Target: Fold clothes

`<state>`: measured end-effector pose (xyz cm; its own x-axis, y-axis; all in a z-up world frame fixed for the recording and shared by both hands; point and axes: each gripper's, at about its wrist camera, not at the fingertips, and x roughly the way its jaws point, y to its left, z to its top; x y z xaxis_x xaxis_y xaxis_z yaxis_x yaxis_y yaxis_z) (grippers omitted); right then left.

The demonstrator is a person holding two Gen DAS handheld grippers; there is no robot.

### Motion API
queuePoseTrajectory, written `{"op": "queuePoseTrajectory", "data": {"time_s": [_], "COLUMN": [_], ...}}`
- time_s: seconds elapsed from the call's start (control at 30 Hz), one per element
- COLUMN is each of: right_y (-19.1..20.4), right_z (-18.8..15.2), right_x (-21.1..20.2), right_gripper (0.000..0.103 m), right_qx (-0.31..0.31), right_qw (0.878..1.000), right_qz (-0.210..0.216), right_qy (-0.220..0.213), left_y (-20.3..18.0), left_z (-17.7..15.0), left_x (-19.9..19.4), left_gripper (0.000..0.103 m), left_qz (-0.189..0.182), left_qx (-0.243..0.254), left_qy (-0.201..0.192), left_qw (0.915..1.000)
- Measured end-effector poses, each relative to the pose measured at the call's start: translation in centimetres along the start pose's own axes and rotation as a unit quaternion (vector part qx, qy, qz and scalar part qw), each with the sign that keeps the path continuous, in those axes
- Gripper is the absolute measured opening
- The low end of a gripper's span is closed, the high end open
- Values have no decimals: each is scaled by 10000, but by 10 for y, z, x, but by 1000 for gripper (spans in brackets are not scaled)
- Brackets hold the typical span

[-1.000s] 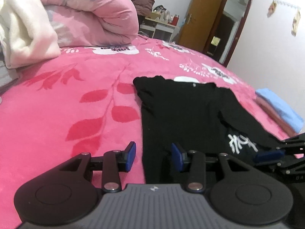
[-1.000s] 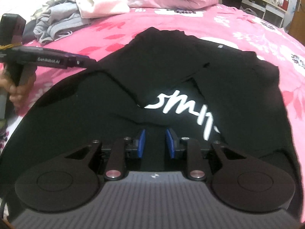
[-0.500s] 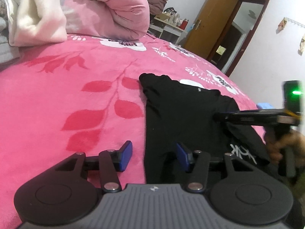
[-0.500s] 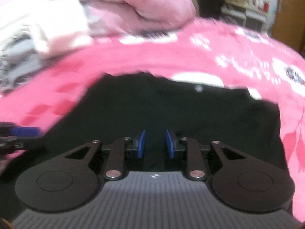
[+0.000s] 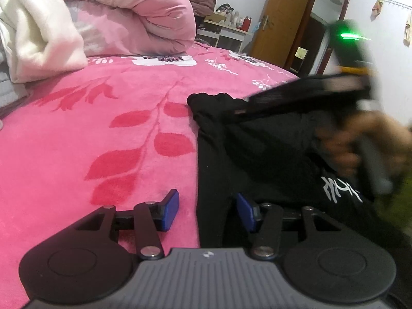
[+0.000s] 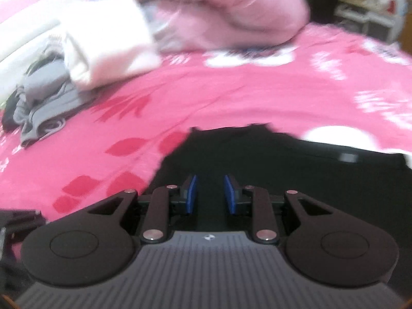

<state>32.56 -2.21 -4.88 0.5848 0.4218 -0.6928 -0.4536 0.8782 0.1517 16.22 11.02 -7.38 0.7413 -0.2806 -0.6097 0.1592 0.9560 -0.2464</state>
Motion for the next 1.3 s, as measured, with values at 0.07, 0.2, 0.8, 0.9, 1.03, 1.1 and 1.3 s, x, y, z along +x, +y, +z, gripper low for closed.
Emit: {"op": "queuePoseTrajectory", "data": {"time_s": [0.07, 0.2, 0.8, 0.9, 1.03, 1.1, 1.3], "right_y": [-4, -30, -20, -9, 11, 13, -4], "right_z": [11, 36, 75, 76, 75, 76, 61], "right_x": [31, 50, 55, 44, 55, 63, 22], "right_gripper": [21, 18, 21, 23, 31, 31, 31], "right_qx": [66, 349, 576, 345, 10, 79, 849], "right_qw": [9996, 9954, 9945, 9977, 9987, 9985, 9963], "right_qz": [-224, -890, -857, -576, -474, -476, 103], "right_qy": [167, -80, -162, -17, 202, 267, 14], "left_y": [2, 5, 5, 4, 3, 3, 3], "left_z": [0, 1, 0, -1, -2, -2, -1], "left_x": [0, 0, 1, 1, 0, 0, -2], "left_gripper": [51, 51, 51, 51, 51, 51, 51], "left_qz": [-38, -102, -109, -84, -62, -67, -125], "left_qx": [-46, -131, -152, -123, -74, -54, 19], "left_qy": [10, 23, 33, 34, 27, 19, 6], "left_qw": [10000, 9999, 9998, 9999, 9999, 10000, 9999]}}
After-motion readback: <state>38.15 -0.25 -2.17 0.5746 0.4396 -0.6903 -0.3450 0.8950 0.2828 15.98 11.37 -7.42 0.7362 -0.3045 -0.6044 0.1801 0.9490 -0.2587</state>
